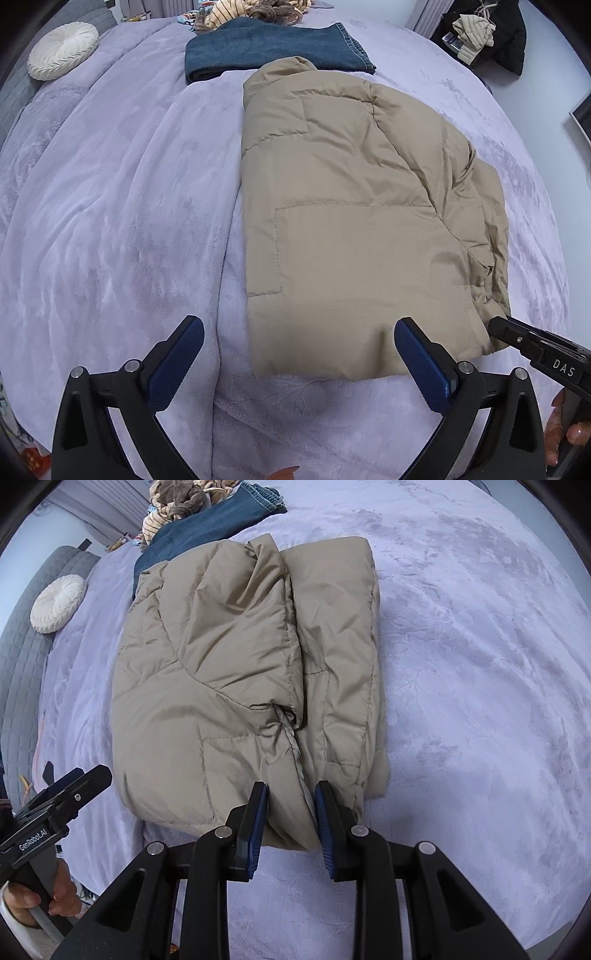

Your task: Fold large clothes

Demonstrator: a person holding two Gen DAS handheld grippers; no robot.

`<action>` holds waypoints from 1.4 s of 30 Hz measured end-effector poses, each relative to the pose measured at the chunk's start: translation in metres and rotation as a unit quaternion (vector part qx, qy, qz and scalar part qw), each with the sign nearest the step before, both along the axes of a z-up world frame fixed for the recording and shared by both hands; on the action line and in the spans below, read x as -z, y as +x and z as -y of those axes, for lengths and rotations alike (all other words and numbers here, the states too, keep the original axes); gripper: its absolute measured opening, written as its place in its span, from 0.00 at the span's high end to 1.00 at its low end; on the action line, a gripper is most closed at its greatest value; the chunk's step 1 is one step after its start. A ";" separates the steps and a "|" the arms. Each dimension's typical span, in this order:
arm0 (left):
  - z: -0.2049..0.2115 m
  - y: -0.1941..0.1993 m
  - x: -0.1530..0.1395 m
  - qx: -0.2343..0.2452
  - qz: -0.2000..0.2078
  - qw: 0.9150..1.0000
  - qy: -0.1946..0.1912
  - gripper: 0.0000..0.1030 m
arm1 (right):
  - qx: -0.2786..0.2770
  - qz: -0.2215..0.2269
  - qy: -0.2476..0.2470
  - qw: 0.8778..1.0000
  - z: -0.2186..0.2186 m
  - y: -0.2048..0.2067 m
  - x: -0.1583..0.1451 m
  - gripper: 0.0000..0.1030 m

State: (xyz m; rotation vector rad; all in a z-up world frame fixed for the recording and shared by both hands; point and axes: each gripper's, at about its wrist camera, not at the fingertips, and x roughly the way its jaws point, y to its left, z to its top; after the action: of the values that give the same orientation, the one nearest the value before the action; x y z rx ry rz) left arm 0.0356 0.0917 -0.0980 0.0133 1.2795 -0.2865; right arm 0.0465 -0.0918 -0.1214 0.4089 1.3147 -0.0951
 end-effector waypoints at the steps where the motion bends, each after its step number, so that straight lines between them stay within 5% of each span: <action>1: -0.001 -0.001 -0.001 0.001 0.002 1.000 0.001 0.00 | 0.003 0.001 0.001 1.000 0.000 -0.003 -0.003 0.71; 14: -0.010 -0.040 -0.041 -0.028 0.049 0.998 0.021 0.00 | -0.013 0.020 0.006 1.000 -0.007 -0.025 -0.033 0.55; 18: -0.011 -0.056 -0.055 -0.030 0.059 0.998 0.023 0.00 | -0.015 0.039 -0.011 0.999 -0.010 -0.037 -0.051 0.41; 23: -0.007 -0.076 -0.075 -0.028 0.074 0.997 0.021 0.00 | -0.024 0.061 -0.034 0.997 -0.016 -0.052 -0.076 0.38; 26: -0.003 -0.085 -0.087 -0.020 0.089 0.995 0.030 0.00 | -0.023 0.075 -0.050 0.996 -0.018 -0.058 -0.088 0.23; 42: -0.013 -0.107 -0.132 -0.041 0.126 0.991 0.017 0.00 | -0.005 0.138 -0.127 0.982 -0.027 -0.079 -0.143 0.14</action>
State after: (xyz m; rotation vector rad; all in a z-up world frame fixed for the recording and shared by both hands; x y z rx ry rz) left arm -0.0717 0.1049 0.0339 0.0258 1.0313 -0.1850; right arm -0.0324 -0.0647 0.0220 0.1889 1.0144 -0.1887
